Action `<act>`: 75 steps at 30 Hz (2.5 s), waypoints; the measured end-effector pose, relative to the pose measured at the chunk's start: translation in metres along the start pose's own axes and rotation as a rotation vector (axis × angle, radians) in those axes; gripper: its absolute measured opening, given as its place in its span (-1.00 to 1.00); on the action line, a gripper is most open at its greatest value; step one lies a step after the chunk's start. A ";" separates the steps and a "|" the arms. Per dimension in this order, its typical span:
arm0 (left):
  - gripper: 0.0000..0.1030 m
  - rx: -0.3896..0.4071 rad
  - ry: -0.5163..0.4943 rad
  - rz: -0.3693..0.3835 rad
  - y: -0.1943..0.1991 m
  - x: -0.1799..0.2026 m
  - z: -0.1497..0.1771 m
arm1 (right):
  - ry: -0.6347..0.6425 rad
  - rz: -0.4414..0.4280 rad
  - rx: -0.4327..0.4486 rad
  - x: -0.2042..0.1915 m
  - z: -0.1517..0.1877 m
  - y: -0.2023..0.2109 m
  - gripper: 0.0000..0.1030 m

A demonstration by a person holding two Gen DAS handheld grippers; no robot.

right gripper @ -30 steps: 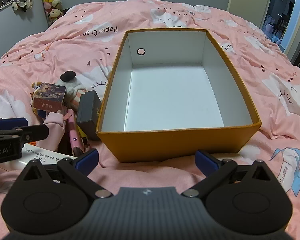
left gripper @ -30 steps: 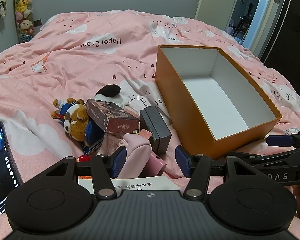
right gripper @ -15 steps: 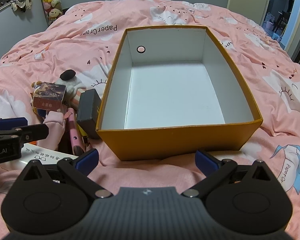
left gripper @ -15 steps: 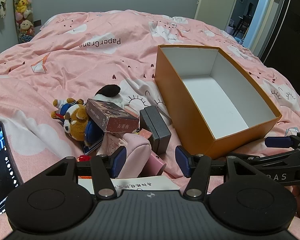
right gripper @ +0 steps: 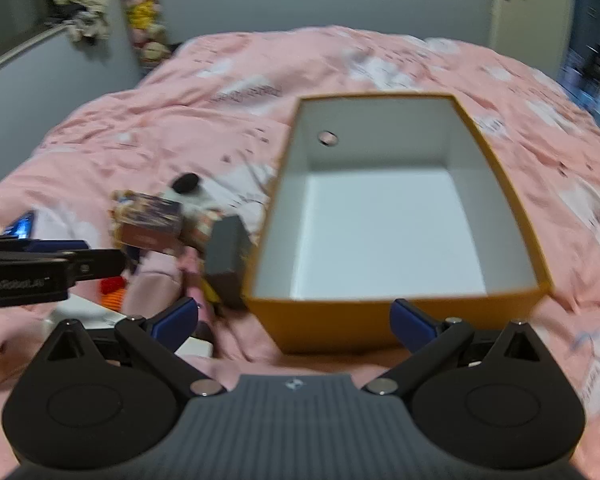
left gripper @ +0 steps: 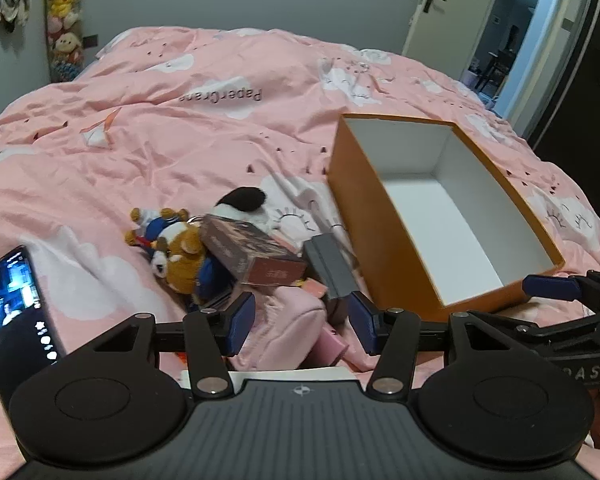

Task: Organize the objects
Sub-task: 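Grasp the white cylindrical container with the right gripper and lift it, then carry the white container into the orange box and open the right gripper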

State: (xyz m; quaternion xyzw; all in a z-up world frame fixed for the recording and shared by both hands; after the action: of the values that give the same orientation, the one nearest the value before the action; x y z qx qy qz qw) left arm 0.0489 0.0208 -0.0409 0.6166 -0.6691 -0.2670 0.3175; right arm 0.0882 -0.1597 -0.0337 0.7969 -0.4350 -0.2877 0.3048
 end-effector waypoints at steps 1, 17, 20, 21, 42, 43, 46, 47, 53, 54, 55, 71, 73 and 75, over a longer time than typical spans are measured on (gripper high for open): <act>0.21 -0.001 0.004 0.006 0.002 -0.004 -0.002 | 0.026 -0.009 0.001 -0.005 -0.003 0.000 0.87; -0.32 -0.078 0.189 0.019 -0.017 -0.069 -0.004 | 0.195 -0.226 -0.131 -0.089 -0.031 -0.055 0.13; -0.33 -0.102 0.215 0.002 -0.022 -0.073 0.001 | 0.235 -0.244 -0.187 -0.101 -0.022 -0.068 0.06; -0.32 -0.124 0.213 0.011 -0.024 -0.073 0.003 | 0.249 -0.253 -0.209 -0.104 -0.018 -0.070 0.06; -0.05 -0.327 0.081 0.059 -0.009 -0.048 0.049 | 0.707 -0.560 -0.606 -0.135 0.040 -0.095 0.48; -0.05 -0.326 0.082 0.061 -0.010 -0.048 0.049 | 0.706 -0.582 -0.644 -0.136 0.041 -0.100 0.48; -0.05 -0.327 0.091 0.067 -0.012 -0.050 0.050 | 0.707 -0.624 -0.706 -0.139 0.045 -0.111 0.56; -0.05 -0.325 0.096 0.070 -0.013 -0.051 0.050 | 0.719 -0.634 -0.713 -0.140 0.046 -0.114 0.58; -0.05 -0.318 0.099 0.076 -0.016 -0.051 0.048 | 0.706 -0.643 -0.752 -0.142 0.052 -0.126 0.71; -0.05 -0.315 0.101 0.077 -0.016 -0.051 0.048 | 0.691 -0.649 -0.746 -0.140 0.051 -0.126 0.68; -0.05 -0.308 0.105 0.076 -0.015 -0.052 0.047 | 0.678 -0.645 -0.738 -0.137 0.050 -0.125 0.61; -0.12 0.036 0.142 0.147 0.047 -0.046 -0.013 | 0.496 -0.457 -0.303 -0.090 0.009 -0.048 0.31; -0.12 0.020 0.125 0.135 0.045 -0.046 -0.013 | 0.419 -0.455 -0.275 -0.079 0.001 -0.041 0.31; -0.12 -0.036 0.117 0.118 0.034 -0.045 -0.008 | 0.361 -0.462 -0.240 -0.073 -0.006 -0.038 0.31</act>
State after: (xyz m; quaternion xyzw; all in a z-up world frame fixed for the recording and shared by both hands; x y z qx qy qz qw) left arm 0.0341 0.0692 -0.0147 0.5849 -0.6798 -0.2232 0.3821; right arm 0.0789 -0.0782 -0.0435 0.8713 -0.1443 -0.2524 0.3954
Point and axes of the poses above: each gripper's, at about its wrist camera, not at the fingertips, and y roughly against the way its jaws point, x to its right, z to its underside, the point moved 7 cm from there along -y, roughly the way its jaws point, and after that the axes turned 7 degrees about -y, right-handed, at the moved point
